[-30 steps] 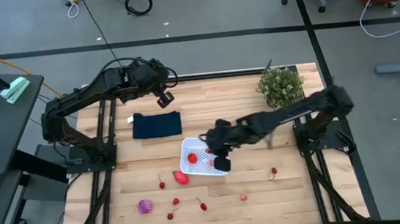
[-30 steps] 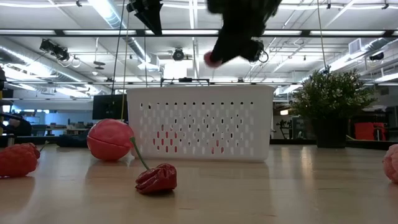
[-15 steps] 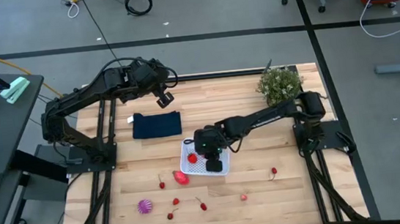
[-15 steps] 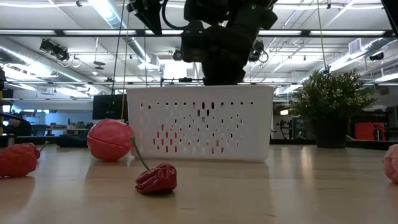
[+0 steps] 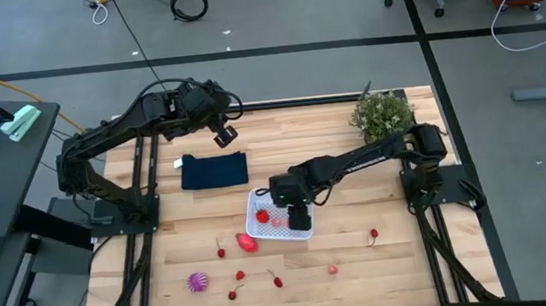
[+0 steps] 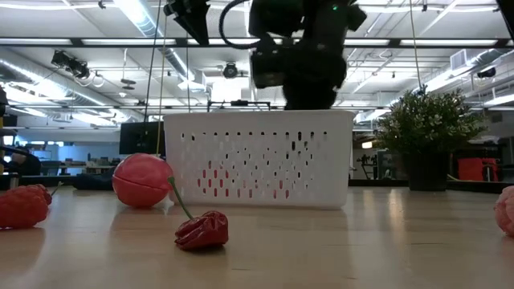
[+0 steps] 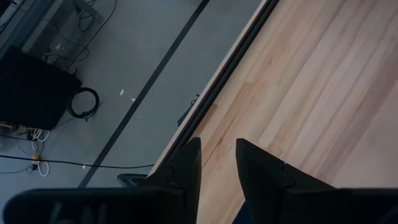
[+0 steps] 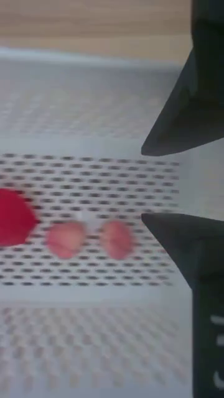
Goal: Pick and placing Produce into tupperware
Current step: Put the cherry into the white bin
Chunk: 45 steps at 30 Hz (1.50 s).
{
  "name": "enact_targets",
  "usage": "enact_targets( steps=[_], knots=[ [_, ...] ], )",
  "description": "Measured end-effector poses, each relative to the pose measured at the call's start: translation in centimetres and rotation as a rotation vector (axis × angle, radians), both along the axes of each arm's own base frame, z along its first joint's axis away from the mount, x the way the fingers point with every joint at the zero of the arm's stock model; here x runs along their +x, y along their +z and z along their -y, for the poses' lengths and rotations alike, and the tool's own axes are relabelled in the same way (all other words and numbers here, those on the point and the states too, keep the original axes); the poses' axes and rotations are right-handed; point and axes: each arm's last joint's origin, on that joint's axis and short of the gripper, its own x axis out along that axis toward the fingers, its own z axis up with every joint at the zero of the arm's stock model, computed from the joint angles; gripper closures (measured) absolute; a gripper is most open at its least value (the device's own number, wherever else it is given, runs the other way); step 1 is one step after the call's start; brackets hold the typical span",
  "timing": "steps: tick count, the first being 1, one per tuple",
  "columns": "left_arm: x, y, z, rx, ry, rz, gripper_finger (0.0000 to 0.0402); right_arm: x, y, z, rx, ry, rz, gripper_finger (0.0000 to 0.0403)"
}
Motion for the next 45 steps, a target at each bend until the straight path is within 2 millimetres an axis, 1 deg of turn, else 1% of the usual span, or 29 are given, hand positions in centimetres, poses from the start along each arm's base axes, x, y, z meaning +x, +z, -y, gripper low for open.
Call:
enact_targets(
  steps=[2,6,10,12,14,16,18,22,25,29,31,37,45],
  knots=[
    [0.0,0.0,0.0,0.001,0.001,0.001,0.0294,-0.7,1.4,0.0,0.011,-0.030,0.012,0.0234],
    [0.0,0.0,0.0,0.002,0.002,0.008,0.0294,-2.3,5.4,-0.2,0.036,-0.073,0.102,0.0237],
    [0.0,0.0,0.0,0.002,0.001,0.008,0.0294,-4.9,9.7,-0.9,0.067,-0.124,0.200,0.0238],
    [0.0,0.0,0.0,0.001,0.001,0.003,0.0294,-6.3,10.9,-2.0,0.073,-0.132,0.238,0.0238],
    [-0.1,0.0,0.0,-0.002,0.001,-0.007,0.0294,-7.8,11.2,-3.4,0.077,-0.133,0.247,0.0239],
    [-0.1,-0.1,0.0,-0.003,0.001,-0.012,0.0294,-9.2,10.7,-5.0,0.098,-0.128,0.231,0.0239],
    [-0.1,-0.1,0.0,-0.004,0.001,-0.012,0.0294,-10.6,9.6,-6.8,0.115,-0.115,0.194,0.0239],
    [-0.1,-0.1,0.0,-0.006,0.006,-0.008,0.0294,-13.7,6.1,-9.9,0.109,-0.064,0.067,0.0239],
    [-0.1,-0.1,0.0,-0.006,0.005,-0.008,0.0294,-15.6,3.9,-11.2,0.102,-0.090,-0.012,0.0239],
    [-0.1,-0.1,0.0,-0.006,0.005,-0.008,0.0294,-17.4,1.5,-11.8,0.065,-0.222,-0.064,0.0239],
    [-0.1,-0.1,0.0,-0.006,0.005,-0.007,0.0294,-18.1,0.6,-11.8,0.051,-0.255,-0.094,0.0239],
    [-0.1,-0.1,0.0,-0.006,0.005,-0.006,0.0294,-19.7,-1.4,-11.6,0.047,-0.247,-0.196,0.0230],
    [-0.1,-0.1,0.0,-0.006,0.006,-0.006,0.0294,-20.6,-3.2,-11.0,0.022,-0.251,-0.220,0.0224]
  ],
)
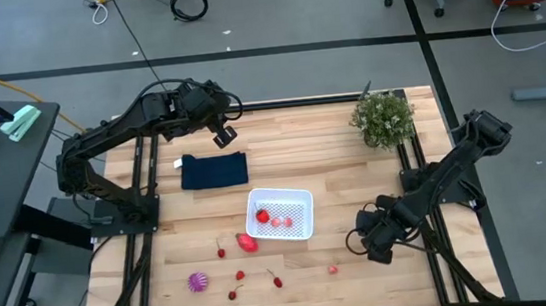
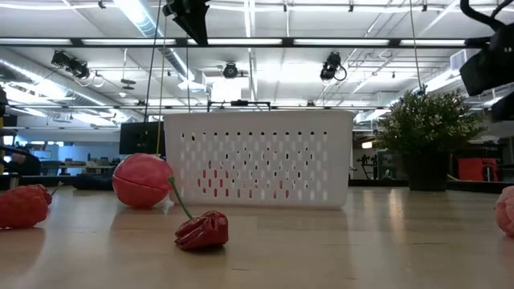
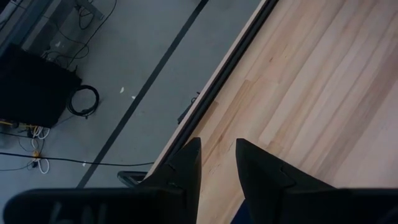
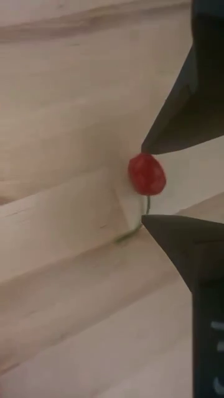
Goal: Pick and placing Produce into tupperware
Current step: Put the cherry into the white bin
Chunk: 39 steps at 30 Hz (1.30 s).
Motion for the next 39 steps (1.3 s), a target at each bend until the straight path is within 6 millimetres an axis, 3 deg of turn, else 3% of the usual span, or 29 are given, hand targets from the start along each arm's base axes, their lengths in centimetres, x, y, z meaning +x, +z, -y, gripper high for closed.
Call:
enact_targets(
  steps=[17,29,34,39],
  knots=[
    [0.0,0.0,0.0,0.000,0.000,0.000,0.0294,-1.3,-2.7,1.0,-0.013,-0.046,-0.008,0.0228],
    [0.0,0.0,0.0,0.000,0.000,0.000,0.0294,-1.2,-2.7,1.0,0.010,-0.123,0.011,0.0301],
    [0.1,0.1,0.0,0.004,0.000,0.014,0.0294,0.3,-0.7,0.3,0.032,-0.130,0.164,0.0310],
    [0.1,0.1,0.0,0.005,0.000,0.017,0.0294,2.3,2.5,0.5,-0.221,-0.167,0.496,0.0307]
  ],
)
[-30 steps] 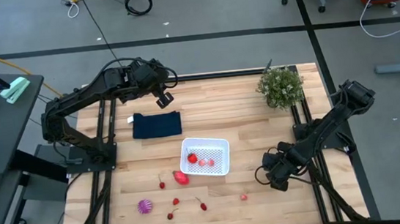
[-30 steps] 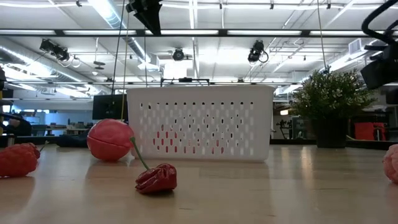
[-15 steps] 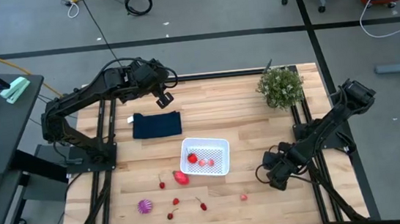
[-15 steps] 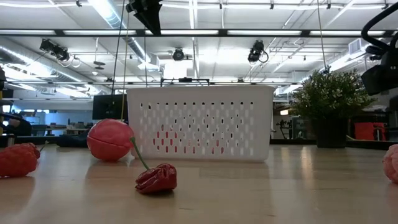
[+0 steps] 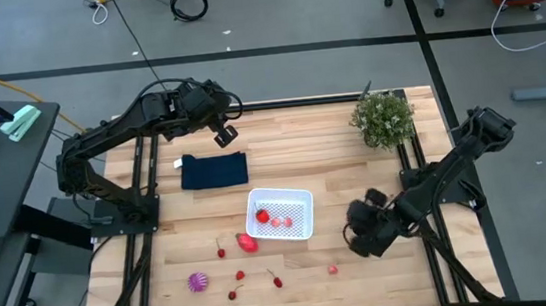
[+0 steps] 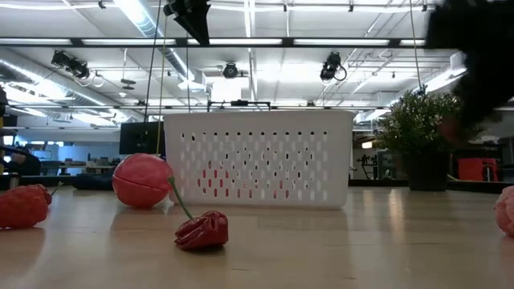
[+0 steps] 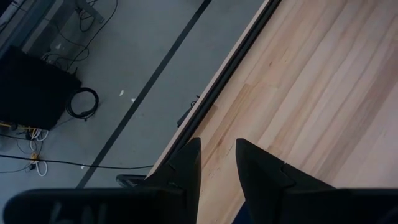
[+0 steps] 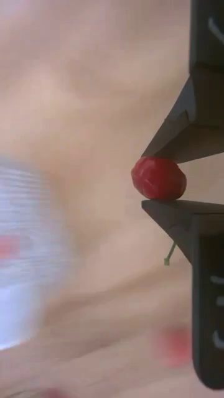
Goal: Pick and placing Produce into tupperware
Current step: Put the cherry into the white bin
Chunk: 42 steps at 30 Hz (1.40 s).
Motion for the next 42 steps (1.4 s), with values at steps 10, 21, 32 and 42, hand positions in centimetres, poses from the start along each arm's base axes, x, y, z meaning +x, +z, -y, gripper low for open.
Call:
enact_targets(
  steps=[10,21,32,42],
  knots=[
    [0.0,0.0,0.0,0.001,-0.001,0.000,0.0294,5.6,6.9,2.0,-0.459,-0.171,0.448,0.0305],
    [0.0,0.0,0.0,0.003,-0.004,0.001,0.0294,11.5,5.2,8.9,0.046,0.272,0.387,0.0305],
    [0.0,0.0,0.0,0.011,-0.017,-0.013,0.0294,15.2,1.2,10.6,0.086,0.491,0.181,0.0305],
    [0.0,0.0,0.0,0.011,-0.017,-0.014,0.0294,19.0,1.4,9.5,0.058,0.674,-0.093,0.0287]
  ],
)
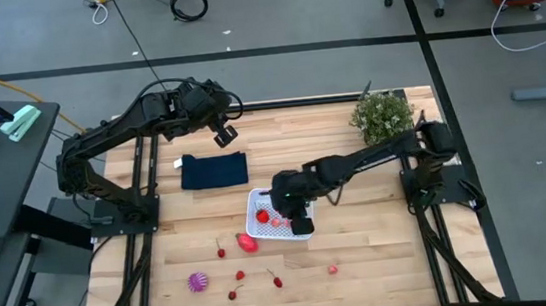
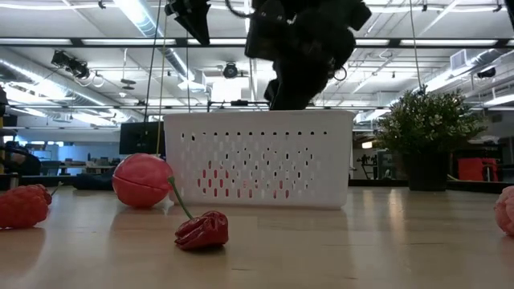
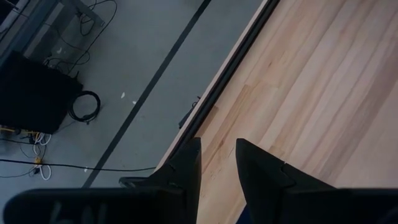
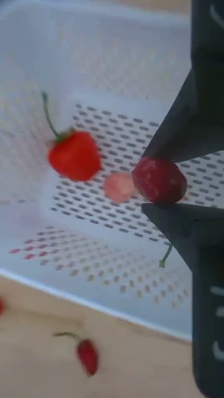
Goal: Pick and placing Produce into tupperware
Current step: Put the cherry into the white bin, then put the dragon fruit into the white bin
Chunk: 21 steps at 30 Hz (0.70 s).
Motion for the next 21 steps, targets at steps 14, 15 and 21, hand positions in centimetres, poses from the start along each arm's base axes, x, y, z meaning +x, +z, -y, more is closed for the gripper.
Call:
enact_targets(
  steps=[14,15,21],
  knots=[
    [0.0,0.0,0.0,-0.001,-0.001,-0.006,0.0294,0.9,1.5,1.1,-0.197,-0.112,0.013,0.0231],
    [-0.1,-0.1,0.0,-0.002,-0.001,-0.009,0.0294,0.3,2.7,1.3,-0.188,-0.134,0.026,0.0231],
    [-0.4,-0.4,0.2,-0.053,0.065,0.003,0.0294,-4.5,9.6,1.8,-0.051,-0.361,0.064,0.0239]
  ],
)
